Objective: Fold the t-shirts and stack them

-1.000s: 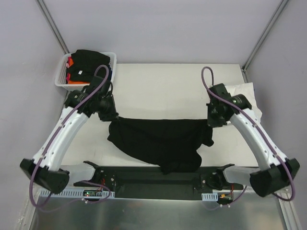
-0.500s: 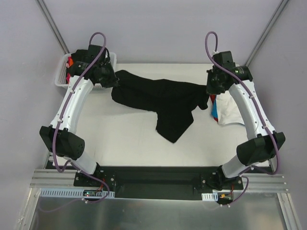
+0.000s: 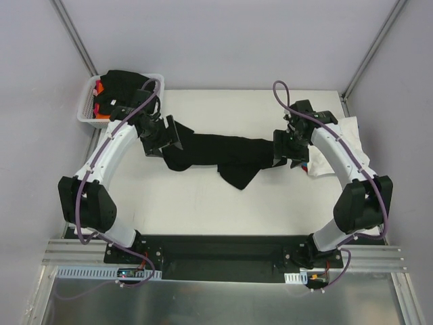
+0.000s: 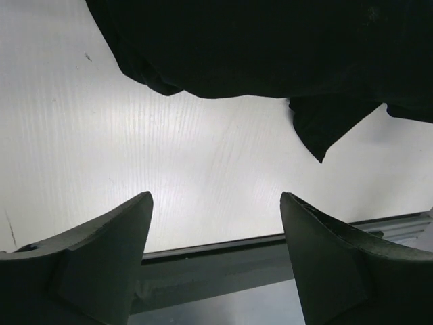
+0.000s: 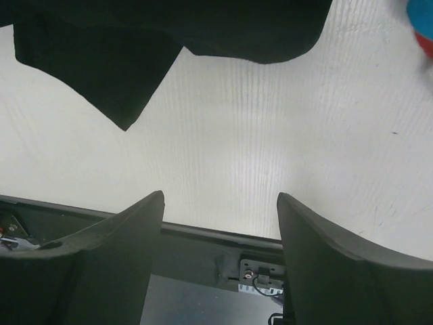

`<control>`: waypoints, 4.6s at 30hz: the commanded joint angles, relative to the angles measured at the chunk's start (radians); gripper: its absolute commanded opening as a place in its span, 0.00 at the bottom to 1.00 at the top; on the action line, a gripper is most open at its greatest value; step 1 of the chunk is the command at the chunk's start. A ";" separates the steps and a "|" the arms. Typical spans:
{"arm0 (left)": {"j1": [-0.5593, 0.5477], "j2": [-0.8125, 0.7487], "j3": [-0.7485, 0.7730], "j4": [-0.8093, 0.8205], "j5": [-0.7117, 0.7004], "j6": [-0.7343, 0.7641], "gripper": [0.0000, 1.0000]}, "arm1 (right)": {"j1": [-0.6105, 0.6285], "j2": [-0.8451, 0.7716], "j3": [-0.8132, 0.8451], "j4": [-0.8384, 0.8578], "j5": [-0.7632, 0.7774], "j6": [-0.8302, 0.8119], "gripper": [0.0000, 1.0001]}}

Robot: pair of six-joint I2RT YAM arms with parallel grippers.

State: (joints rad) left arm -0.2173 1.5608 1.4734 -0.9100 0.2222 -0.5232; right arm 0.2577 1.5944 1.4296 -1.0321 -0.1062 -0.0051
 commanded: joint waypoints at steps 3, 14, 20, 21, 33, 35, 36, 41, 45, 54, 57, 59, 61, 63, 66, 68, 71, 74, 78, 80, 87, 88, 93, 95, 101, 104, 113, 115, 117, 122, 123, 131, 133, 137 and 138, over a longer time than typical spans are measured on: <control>-0.024 -0.035 -0.090 0.066 0.049 0.014 0.66 | 0.000 -0.036 -0.021 0.032 -0.061 0.039 0.67; 0.041 0.246 0.158 0.089 -0.013 0.028 0.72 | 0.000 0.113 0.176 0.001 -0.112 0.037 0.69; 0.082 0.433 0.387 0.065 -0.102 0.109 0.72 | 0.000 0.150 0.235 -0.049 -0.105 0.011 0.69; 0.084 0.477 0.410 0.040 -0.144 0.135 0.72 | 0.000 0.150 0.239 -0.057 -0.102 -0.004 0.69; 0.084 0.509 0.349 -0.012 -0.189 0.163 0.72 | -0.015 0.153 0.264 -0.094 -0.081 -0.041 0.69; 0.084 0.495 0.300 0.006 -0.153 0.147 0.71 | -0.015 0.159 0.270 -0.089 -0.090 -0.030 0.69; 0.084 0.495 0.286 0.011 -0.143 0.137 0.71 | -0.015 0.160 0.273 -0.086 -0.095 -0.027 0.69; 0.079 0.458 0.234 0.020 -0.052 0.101 0.70 | -0.014 0.162 0.267 -0.083 -0.124 -0.013 0.69; 0.068 0.427 0.188 0.046 -0.043 0.094 0.71 | -0.014 0.139 0.223 -0.063 -0.127 -0.006 0.69; 0.065 0.469 0.194 0.115 -0.044 0.109 0.70 | -0.014 0.105 0.176 -0.046 -0.136 0.001 0.68; 0.064 0.484 0.205 0.128 -0.043 0.088 0.69 | -0.014 0.104 0.184 -0.057 -0.125 -0.006 0.68; 0.062 0.472 0.196 0.138 -0.043 0.069 0.68 | -0.014 0.101 0.180 -0.056 -0.122 -0.009 0.68; 0.056 0.456 0.177 0.148 -0.046 0.060 0.62 | -0.014 0.096 0.176 -0.056 -0.122 -0.009 0.65; 0.050 0.433 0.163 0.161 -0.058 0.055 0.16 | -0.014 0.095 0.170 -0.051 -0.127 -0.007 0.64; 0.049 0.427 0.143 0.163 -0.060 0.054 0.00 | -0.015 0.091 0.167 -0.046 -0.130 -0.006 0.64; 0.049 0.421 0.127 0.164 -0.061 0.052 0.00 | -0.015 0.091 0.166 -0.046 -0.128 -0.006 0.64; 0.050 0.388 0.117 0.164 -0.055 0.052 0.00 | -0.014 0.087 0.160 -0.046 -0.130 -0.009 0.64; 0.041 0.314 0.133 0.161 -0.044 0.046 0.00 | -0.014 0.078 0.137 -0.039 -0.130 -0.012 0.64; 0.021 0.193 0.179 0.163 0.015 0.023 0.00 | -0.014 0.079 0.111 -0.017 -0.142 -0.007 0.64; -0.007 0.103 0.194 0.164 0.026 0.003 0.00 | -0.014 0.079 0.101 -0.005 -0.148 0.001 0.63; -0.094 -0.134 0.186 0.165 0.003 -0.008 0.00 | -0.012 0.087 0.086 0.014 -0.165 0.001 0.63; -0.094 -0.155 0.179 0.161 0.000 -0.009 0.00 | -0.012 0.090 0.084 0.014 -0.168 0.001 0.63; -0.093 -0.243 0.246 0.083 -0.053 0.002 0.00 | -0.008 0.099 0.080 0.023 -0.179 -0.001 0.62; -0.094 -0.257 0.283 0.062 -0.058 0.003 0.01 | -0.005 0.099 0.081 0.023 -0.178 -0.003 0.62; -0.094 -0.309 0.325 0.028 -0.058 -0.015 0.07 | 0.002 0.099 0.081 0.026 -0.176 -0.004 0.62; -0.094 -0.294 0.223 -0.009 -0.102 -0.014 0.10 | 0.006 0.098 0.078 0.030 -0.178 -0.001 0.62; -0.094 -0.052 0.156 -0.129 -0.193 -0.009 0.13 | 0.018 0.065 0.039 0.032 -0.190 0.001 0.62; -0.094 -0.016 0.131 -0.103 -0.196 0.000 0.13 | 0.020 0.064 0.017 0.038 -0.210 0.002 0.62; -0.094 -0.001 0.107 -0.083 -0.196 -0.003 0.07 | 0.025 0.073 0.006 0.046 -0.227 0.002 0.62; -0.094 -0.013 0.071 -0.066 -0.152 -0.026 0.01 | 0.029 0.153 0.001 0.104 -0.242 -0.001 0.62; -0.094 -0.019 0.061 -0.066 -0.147 -0.027 0.02 | 0.029 0.170 0.014 0.110 -0.262 -0.001 0.62; -0.096 -0.149 -0.008 -0.079 -0.096 -0.073 0.01 | 0.032 0.410 0.195 0.129 -0.355 -0.018 0.64; -0.099 -0.227 -0.041 -0.079 -0.101 -0.090 0.02 | 0.034 0.447 0.251 0.130 -0.383 -0.018 0.64; -0.099 -0.347 -0.123 -0.085 -0.147 -0.104 0.03 | 0.034 0.512 0.324 0.141 -0.434 -0.015 0.64; -0.099 -0.375 -0.130 -0.089 -0.150 -0.107 0.04 | 0.034 0.530 0.344 0.150 -0.444 -0.009 0.64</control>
State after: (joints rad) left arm -0.3191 1.3003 1.3846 -0.9741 0.0978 -0.5934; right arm 0.2859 2.0941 1.6821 -0.8974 -0.4629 -0.0116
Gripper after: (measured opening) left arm 0.031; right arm 0.646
